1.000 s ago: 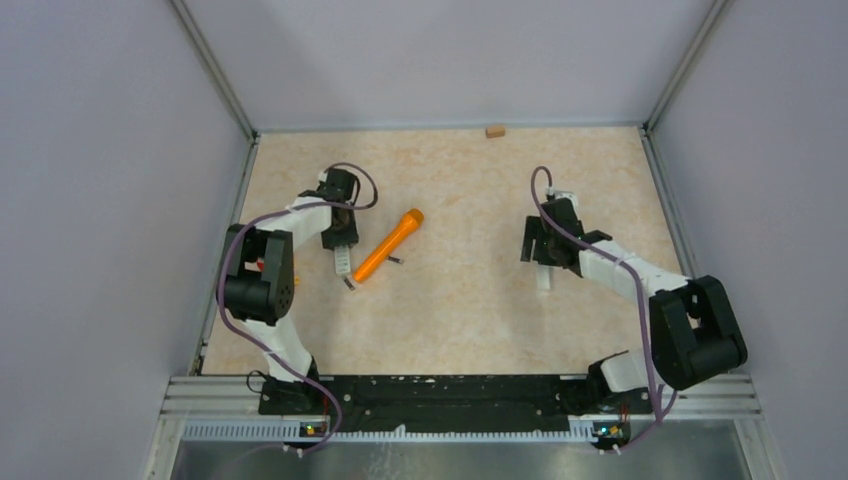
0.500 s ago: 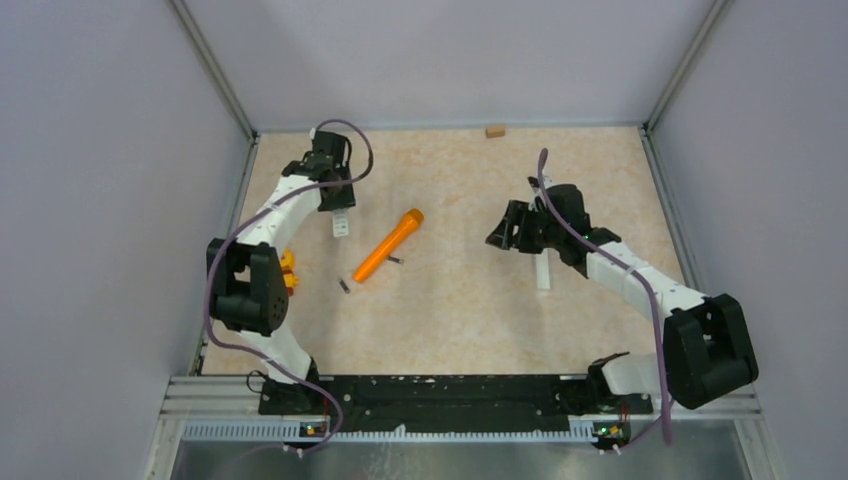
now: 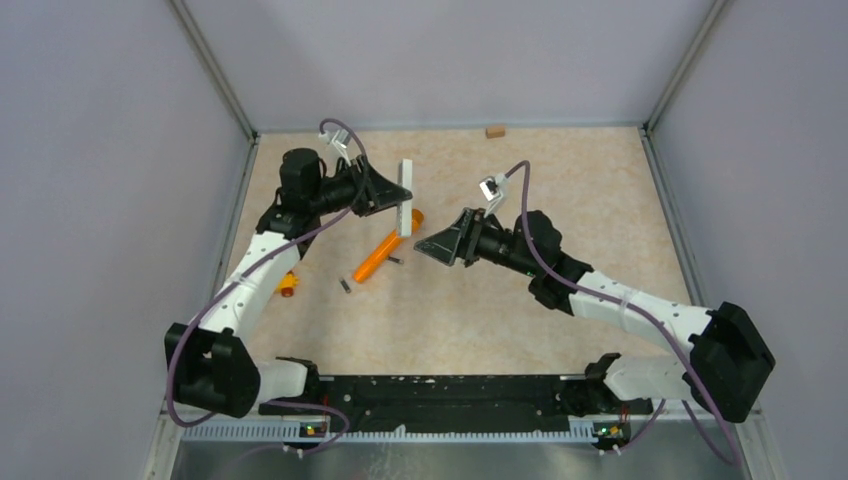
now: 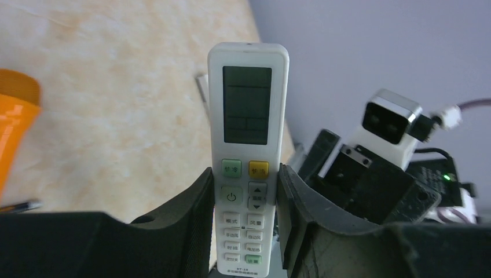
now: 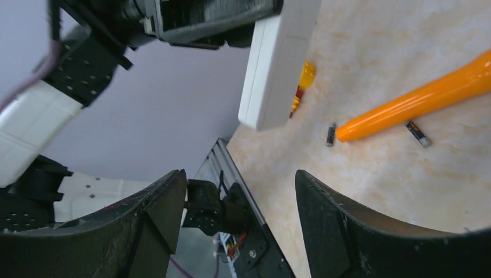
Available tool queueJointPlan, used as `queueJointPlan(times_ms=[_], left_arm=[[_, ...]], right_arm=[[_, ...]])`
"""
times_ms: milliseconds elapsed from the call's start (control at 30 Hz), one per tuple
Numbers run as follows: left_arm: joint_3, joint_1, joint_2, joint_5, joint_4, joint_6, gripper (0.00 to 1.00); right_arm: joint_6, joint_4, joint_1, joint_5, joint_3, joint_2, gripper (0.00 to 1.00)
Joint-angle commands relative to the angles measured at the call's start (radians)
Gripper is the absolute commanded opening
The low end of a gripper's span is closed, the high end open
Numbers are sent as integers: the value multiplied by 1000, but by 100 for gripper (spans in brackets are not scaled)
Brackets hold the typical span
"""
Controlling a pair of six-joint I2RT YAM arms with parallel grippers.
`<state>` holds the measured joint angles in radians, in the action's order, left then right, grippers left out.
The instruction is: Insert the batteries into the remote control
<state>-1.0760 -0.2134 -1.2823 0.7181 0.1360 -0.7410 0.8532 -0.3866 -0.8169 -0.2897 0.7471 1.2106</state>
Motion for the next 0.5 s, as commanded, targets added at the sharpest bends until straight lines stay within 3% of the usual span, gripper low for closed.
queueJointPlan(times_ms=[0, 267, 467], left_arm=[[52, -17, 47, 223, -360, -268, 0], [101, -44, 61, 251, -546, -458, 0], [140, -55, 47, 284, -651, -518, 0]], right_arm=[[91, -192, -22, 42, 46, 13, 70], [41, -145, -27, 83, 123, 43, 70], [33, -288, -26, 29, 106, 41, 58]])
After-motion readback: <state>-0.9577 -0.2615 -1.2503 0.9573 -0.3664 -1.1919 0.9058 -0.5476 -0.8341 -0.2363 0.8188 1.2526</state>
